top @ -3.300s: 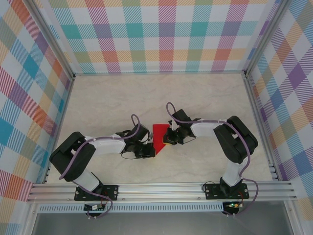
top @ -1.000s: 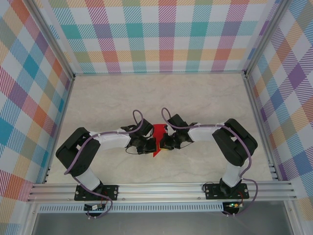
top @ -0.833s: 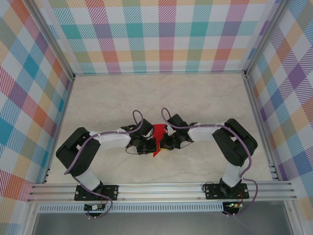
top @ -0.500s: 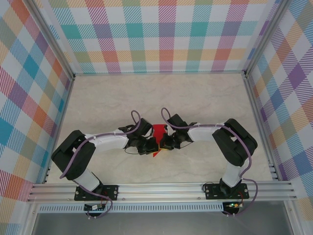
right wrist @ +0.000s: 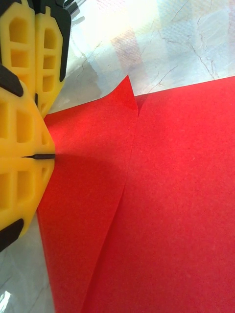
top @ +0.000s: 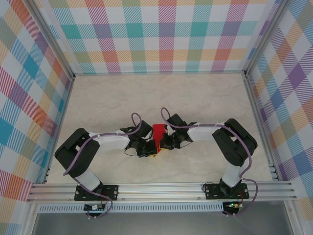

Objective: Fold a paper plane with a square sheet of paper (pick it up from the middle)
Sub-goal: Third fold the triangle at the center of the table.

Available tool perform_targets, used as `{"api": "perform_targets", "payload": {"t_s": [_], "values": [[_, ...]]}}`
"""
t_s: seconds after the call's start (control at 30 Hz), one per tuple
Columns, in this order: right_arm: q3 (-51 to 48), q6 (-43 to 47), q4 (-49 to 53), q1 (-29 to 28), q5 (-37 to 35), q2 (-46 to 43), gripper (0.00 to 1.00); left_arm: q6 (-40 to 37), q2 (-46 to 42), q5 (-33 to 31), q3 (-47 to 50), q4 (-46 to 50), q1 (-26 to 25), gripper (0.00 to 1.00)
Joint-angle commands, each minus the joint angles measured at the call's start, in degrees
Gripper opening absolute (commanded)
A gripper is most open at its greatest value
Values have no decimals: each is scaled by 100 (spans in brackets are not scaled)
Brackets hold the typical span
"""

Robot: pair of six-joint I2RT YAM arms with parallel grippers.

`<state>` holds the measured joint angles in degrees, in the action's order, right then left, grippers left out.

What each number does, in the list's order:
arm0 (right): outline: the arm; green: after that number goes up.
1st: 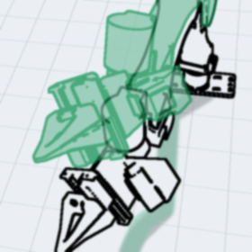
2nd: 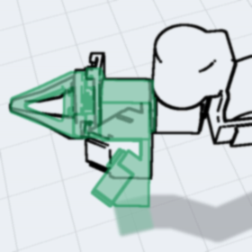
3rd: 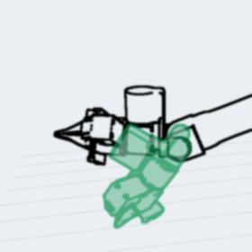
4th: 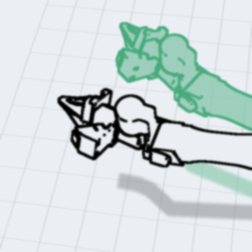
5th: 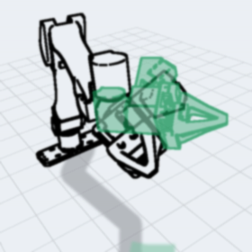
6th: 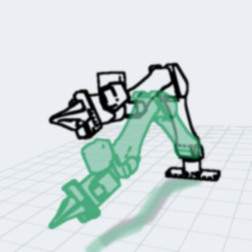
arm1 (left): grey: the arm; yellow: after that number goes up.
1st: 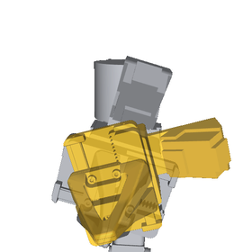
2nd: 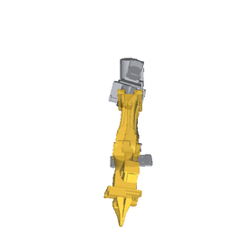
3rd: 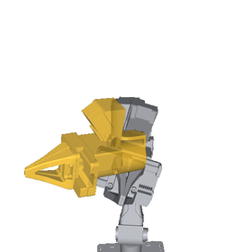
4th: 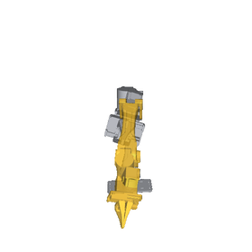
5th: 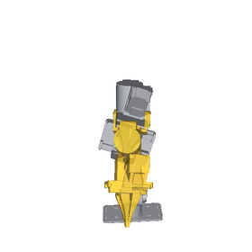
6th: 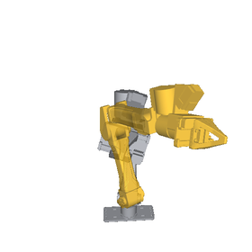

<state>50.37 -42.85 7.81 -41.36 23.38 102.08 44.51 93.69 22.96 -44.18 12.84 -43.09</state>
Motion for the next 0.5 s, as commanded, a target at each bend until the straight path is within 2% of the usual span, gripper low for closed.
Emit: {"api": "perform_targets", "payload": {"t_s": [0.0, 0.47], "values": [[69, 70, 189, 88, -573, 167, 5, -74, 246, -217, 155, 753, -64, 7], [-12, 324, 19, 962, -719, 267, 5, -92, 343, -231, 272, 869, -62, 7]]}}
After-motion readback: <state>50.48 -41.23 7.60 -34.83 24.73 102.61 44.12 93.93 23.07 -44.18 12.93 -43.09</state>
